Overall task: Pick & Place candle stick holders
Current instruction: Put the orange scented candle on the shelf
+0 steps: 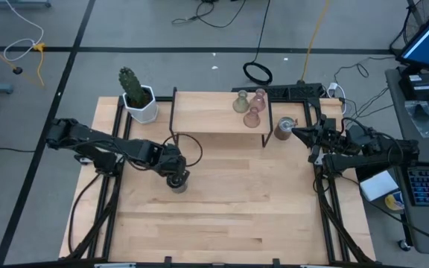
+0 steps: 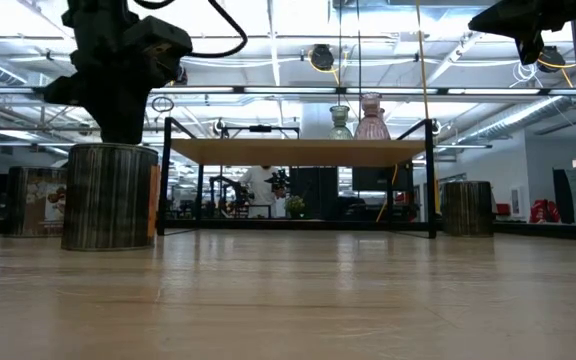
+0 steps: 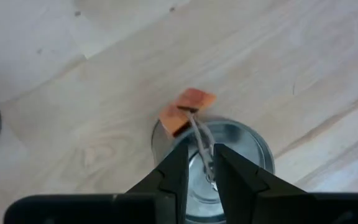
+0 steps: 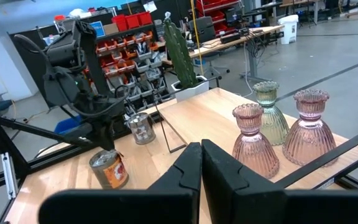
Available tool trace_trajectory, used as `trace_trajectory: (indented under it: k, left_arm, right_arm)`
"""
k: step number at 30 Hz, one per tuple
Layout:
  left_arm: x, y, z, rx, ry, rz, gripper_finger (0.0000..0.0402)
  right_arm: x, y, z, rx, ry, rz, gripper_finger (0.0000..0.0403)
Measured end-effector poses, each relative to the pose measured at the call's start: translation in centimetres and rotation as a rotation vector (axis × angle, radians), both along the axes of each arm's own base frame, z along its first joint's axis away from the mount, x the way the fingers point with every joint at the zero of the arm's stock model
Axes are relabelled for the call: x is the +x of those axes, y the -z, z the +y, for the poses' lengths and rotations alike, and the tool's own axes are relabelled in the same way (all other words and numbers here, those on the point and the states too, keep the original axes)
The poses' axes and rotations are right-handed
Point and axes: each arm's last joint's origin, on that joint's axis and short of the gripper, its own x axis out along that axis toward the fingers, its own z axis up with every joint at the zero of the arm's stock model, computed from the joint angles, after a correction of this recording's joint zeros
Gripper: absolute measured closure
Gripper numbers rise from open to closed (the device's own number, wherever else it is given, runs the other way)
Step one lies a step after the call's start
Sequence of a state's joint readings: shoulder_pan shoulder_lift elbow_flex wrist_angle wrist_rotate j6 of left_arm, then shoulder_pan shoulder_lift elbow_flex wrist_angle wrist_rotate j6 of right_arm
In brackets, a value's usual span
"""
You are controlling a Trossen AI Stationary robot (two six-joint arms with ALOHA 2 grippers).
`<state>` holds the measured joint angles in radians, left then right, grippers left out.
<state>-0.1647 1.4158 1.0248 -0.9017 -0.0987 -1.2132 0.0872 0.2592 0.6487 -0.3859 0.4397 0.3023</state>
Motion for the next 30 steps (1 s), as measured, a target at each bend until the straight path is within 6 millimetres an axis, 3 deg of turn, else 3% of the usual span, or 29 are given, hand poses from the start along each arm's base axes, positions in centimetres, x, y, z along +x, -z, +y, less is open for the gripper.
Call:
trace_trajectory:
  k: [16, 30]
  left_arm:
    - [1.2, 1.6, 0.2, -0.05, 0.021, 0.047, 0.0325]
    - [1.9, -1.2, -0.8, -0.018, 0.047, -0.06, 0.0325]
  right_arm:
    - [0.0, 0.0, 0.0, -0.002, 0.0, 0.003, 0.0399]
    - [0.0, 0.0, 0.0, 0.0, 0.0, 0.003, 0.0399]
